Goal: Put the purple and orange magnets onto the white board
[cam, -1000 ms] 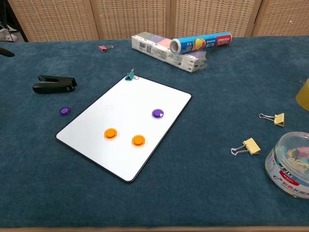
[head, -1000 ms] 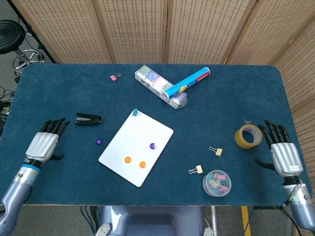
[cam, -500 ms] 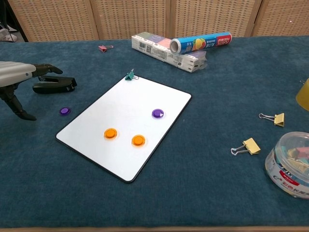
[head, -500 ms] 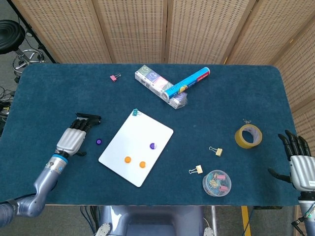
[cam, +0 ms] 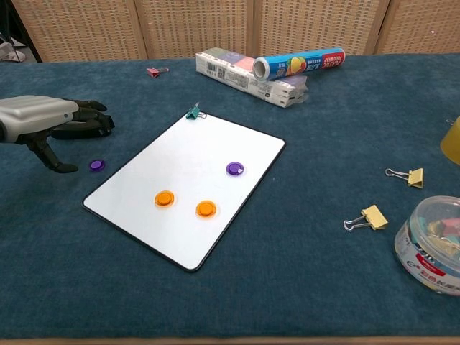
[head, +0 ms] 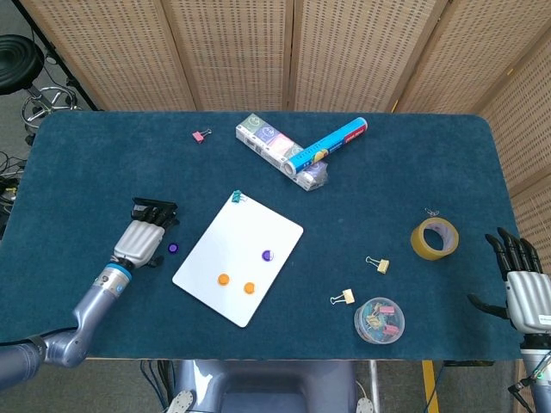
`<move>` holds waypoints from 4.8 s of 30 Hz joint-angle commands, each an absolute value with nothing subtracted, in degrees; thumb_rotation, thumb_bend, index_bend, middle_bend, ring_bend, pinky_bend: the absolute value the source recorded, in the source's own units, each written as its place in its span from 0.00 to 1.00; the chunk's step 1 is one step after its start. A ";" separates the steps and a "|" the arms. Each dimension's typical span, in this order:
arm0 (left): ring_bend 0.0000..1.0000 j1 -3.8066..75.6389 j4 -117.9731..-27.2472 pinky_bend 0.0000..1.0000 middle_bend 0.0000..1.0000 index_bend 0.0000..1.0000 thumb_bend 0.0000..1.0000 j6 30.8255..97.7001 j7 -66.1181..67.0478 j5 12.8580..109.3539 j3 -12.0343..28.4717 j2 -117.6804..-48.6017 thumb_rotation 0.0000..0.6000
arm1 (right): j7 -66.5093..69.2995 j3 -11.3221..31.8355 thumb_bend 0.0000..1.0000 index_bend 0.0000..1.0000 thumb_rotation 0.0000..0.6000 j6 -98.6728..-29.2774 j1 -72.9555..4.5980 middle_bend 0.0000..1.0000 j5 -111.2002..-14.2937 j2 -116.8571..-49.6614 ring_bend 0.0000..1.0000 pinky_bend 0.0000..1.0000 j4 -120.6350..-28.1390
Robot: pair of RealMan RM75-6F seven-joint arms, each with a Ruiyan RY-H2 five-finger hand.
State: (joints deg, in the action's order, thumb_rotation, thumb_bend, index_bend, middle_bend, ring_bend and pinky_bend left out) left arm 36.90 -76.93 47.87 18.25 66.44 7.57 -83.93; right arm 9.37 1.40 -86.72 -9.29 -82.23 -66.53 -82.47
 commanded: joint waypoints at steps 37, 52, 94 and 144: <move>0.00 38.62 -72.34 0.00 0.00 0.42 0.28 49.34 20.47 62.38 6.44 -89.35 1.00 | 10.74 4.12 0.03 0.09 1.00 -84.18 -7.73 0.00 -83.45 -66.41 0.00 0.00 -82.70; 0.00 38.85 -71.01 0.00 0.00 0.45 0.29 49.63 21.37 61.55 6.08 -90.94 1.00 | 11.21 4.59 0.03 0.09 1.00 -83.65 -7.37 0.00 -83.73 -66.22 0.00 0.00 -82.82; 0.00 39.55 -74.33 0.00 0.00 0.51 0.31 50.99 21.45 61.08 7.77 -89.65 1.00 | 12.10 5.17 0.03 0.09 1.00 -82.62 -6.95 0.00 -84.04 -65.84 0.00 0.00 -83.14; 0.00 56.25 -73.53 0.00 0.00 0.24 0.30 48.38 36.71 42.01 10.97 -102.11 1.00 | 14.39 5.97 0.03 0.12 1.00 -82.17 -6.59 0.00 -83.25 -65.02 0.00 0.00 -82.56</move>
State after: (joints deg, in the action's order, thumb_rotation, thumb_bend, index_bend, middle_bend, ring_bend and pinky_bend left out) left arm 56.24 -73.49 48.34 36.69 42.01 11.01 -102.15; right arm 14.39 5.98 -82.17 -6.59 -83.25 -65.02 -82.56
